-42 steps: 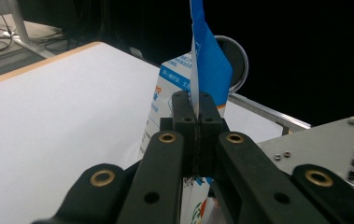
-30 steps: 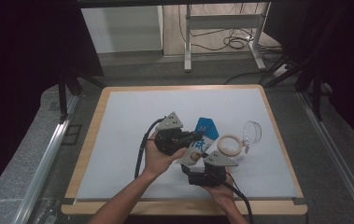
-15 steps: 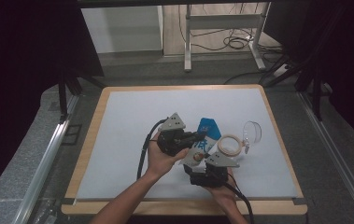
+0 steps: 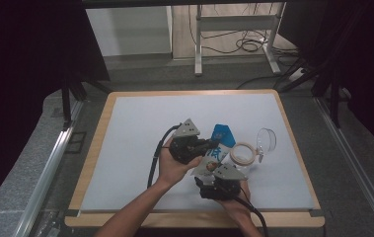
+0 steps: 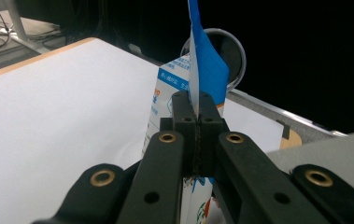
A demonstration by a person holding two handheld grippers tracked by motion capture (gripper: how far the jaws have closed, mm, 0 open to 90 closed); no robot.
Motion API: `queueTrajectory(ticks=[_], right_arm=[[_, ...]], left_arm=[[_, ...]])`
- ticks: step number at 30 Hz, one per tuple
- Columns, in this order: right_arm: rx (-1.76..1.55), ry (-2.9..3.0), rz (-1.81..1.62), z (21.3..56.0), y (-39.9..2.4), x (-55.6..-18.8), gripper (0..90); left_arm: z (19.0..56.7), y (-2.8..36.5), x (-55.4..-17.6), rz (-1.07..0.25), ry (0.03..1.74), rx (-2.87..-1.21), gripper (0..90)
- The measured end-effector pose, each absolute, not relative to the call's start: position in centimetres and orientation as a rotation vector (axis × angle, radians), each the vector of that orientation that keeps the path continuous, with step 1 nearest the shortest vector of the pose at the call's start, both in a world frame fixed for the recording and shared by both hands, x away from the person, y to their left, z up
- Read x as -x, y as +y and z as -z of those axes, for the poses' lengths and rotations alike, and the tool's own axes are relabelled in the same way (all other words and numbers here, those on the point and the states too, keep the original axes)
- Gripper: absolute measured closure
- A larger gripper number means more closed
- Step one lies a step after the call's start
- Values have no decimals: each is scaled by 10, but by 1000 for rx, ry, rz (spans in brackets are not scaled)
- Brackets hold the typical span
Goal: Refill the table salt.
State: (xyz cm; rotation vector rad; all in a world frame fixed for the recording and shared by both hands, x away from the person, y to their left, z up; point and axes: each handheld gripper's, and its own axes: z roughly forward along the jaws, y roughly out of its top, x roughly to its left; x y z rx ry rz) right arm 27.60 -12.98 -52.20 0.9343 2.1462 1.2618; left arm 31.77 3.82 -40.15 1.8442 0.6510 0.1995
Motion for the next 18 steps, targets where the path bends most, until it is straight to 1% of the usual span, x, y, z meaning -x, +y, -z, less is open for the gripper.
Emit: queueTrajectory(ticks=[4, 8, 11, 18], right_arm=[[-913, 2141, -1176, 526, -124, -277, 130], [-871, 2045, -1100, 525, -119, -275, 222], [-825, 2002, -1035, 523, -117, -272, 246], [-782, 1956, -1009, 521, -115, -269, 296]], left_arm=[[400, 39, -319, -185, 653, -1835, 900], [398, 40, -320, -190, 656, -1845, 900], [397, 41, -323, -167, 665, -1834, 900], [392, 40, -324, -179, 667, -1843, 900]])
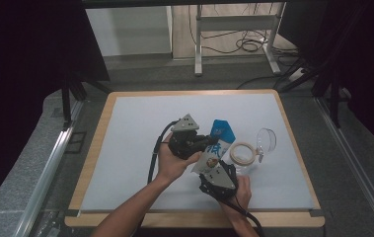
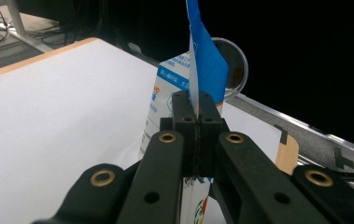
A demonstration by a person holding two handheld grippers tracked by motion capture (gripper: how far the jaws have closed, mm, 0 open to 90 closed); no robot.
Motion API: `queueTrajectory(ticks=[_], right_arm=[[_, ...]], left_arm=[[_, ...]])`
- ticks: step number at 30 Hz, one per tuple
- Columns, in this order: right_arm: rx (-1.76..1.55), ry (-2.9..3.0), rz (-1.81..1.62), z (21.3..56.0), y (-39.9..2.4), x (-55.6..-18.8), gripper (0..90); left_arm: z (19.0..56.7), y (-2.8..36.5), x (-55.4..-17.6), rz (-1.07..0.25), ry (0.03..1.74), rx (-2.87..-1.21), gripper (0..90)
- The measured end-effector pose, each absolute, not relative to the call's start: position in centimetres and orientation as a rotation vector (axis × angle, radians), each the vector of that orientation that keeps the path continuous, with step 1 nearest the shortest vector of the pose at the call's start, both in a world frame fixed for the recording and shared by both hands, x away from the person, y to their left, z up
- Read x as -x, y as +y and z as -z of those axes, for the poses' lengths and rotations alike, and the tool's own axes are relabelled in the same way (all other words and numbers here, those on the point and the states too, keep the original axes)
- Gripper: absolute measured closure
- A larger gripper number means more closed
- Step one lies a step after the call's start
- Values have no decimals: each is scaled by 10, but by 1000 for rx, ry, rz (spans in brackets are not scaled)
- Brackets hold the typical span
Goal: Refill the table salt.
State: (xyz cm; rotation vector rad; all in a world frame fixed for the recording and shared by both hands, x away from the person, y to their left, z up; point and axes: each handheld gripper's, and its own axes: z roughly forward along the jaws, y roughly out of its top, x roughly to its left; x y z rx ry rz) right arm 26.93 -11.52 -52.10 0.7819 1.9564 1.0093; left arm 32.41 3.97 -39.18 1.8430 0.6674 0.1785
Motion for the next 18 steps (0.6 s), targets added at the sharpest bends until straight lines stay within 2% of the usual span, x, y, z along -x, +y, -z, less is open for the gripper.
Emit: queueTrajectory(ticks=[11, 18], right_arm=[[-864, 2029, -1160, 517, -124, -273, 384], [-898, 2043, -1227, 514, -128, -273, 400]], left_arm=[[386, 28, -328, -206, 649, -1915, 900], [381, 18, -328, -236, 623, -1966, 900]])
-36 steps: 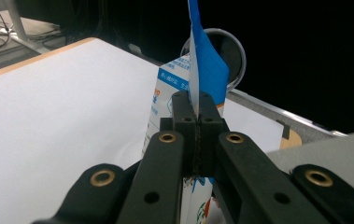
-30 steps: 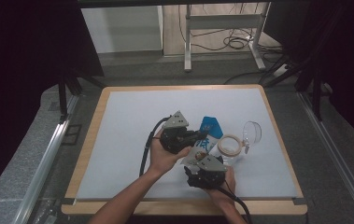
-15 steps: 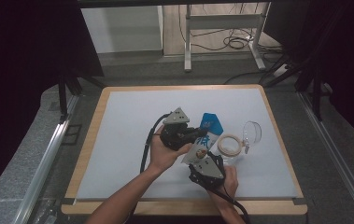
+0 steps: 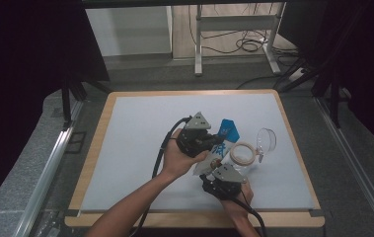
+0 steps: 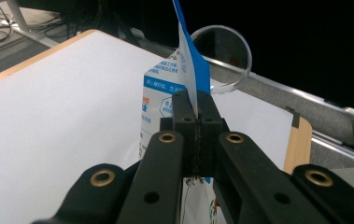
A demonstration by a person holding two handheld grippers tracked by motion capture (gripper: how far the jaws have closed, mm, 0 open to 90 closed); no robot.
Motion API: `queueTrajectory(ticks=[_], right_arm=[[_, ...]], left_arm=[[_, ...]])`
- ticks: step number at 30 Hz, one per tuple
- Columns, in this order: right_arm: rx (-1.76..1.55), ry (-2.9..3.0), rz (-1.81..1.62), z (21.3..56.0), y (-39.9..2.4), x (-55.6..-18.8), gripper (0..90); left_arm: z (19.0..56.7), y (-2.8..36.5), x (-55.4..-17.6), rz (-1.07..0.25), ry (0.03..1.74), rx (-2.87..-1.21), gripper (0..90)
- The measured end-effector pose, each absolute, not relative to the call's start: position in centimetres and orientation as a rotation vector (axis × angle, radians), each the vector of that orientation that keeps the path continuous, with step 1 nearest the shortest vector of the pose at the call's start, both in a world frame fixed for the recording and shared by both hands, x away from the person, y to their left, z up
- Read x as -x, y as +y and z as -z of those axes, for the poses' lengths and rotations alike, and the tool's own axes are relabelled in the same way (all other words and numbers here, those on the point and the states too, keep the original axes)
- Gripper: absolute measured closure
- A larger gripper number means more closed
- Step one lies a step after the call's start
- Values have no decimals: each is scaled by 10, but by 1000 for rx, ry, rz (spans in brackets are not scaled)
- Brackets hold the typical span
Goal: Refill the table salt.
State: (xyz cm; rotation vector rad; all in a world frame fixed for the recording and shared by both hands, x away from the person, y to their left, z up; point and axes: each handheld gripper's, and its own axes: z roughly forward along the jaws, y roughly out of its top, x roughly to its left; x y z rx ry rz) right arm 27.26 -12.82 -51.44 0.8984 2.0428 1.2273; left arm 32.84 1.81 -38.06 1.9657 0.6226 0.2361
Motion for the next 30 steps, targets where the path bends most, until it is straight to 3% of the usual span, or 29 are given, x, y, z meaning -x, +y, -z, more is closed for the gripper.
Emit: queueTrajectory(ticks=[5, 30], right_arm=[[-917, 2045, -1261, 512, -130, -272, 408], [-1017, 2039, -1242, 521, -126, -274, 413]], left_arm=[[377, 11, -330, -273, 603, -2010, 900], [384, 3, -356, -138, 596, -2099, 900]])
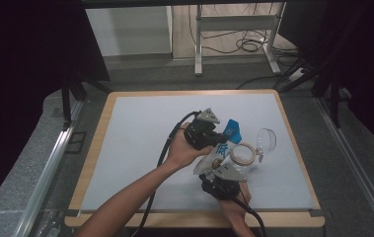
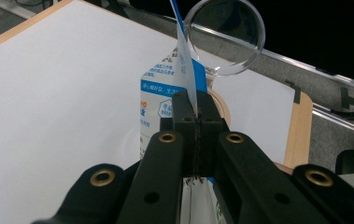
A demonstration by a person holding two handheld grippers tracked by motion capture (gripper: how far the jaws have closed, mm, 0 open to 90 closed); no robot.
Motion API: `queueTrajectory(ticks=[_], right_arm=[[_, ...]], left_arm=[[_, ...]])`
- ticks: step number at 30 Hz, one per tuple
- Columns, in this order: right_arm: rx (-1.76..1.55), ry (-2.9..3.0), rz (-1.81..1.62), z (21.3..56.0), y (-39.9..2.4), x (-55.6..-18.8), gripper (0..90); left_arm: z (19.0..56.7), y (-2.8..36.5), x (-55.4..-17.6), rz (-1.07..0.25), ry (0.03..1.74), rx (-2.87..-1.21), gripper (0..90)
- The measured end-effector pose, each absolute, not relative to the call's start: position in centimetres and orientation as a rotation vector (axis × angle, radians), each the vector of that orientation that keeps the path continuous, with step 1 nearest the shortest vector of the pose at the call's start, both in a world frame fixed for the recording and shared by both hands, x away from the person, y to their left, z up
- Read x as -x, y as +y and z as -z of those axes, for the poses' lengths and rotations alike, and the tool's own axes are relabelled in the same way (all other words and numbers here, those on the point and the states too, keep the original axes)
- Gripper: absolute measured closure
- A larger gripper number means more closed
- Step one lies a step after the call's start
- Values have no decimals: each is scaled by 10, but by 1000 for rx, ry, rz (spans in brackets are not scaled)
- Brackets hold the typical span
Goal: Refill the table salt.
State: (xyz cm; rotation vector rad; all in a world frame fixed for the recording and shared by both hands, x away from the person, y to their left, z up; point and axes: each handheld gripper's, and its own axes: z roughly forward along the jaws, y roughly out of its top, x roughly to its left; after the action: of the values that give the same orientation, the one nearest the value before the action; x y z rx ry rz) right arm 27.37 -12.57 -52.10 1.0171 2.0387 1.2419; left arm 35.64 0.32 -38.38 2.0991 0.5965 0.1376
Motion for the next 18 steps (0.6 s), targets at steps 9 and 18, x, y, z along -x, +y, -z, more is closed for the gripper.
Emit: queueTrajectory(ticks=[9, 18], right_arm=[[-1042, 2003, -1229, 521, -121, -268, 412], [-1052, 2013, -1236, 522, -119, -267, 413]], left_arm=[[384, 2, -359, -115, 585, -2122, 900], [387, 1, -363, -95, 587, -2144, 900]])
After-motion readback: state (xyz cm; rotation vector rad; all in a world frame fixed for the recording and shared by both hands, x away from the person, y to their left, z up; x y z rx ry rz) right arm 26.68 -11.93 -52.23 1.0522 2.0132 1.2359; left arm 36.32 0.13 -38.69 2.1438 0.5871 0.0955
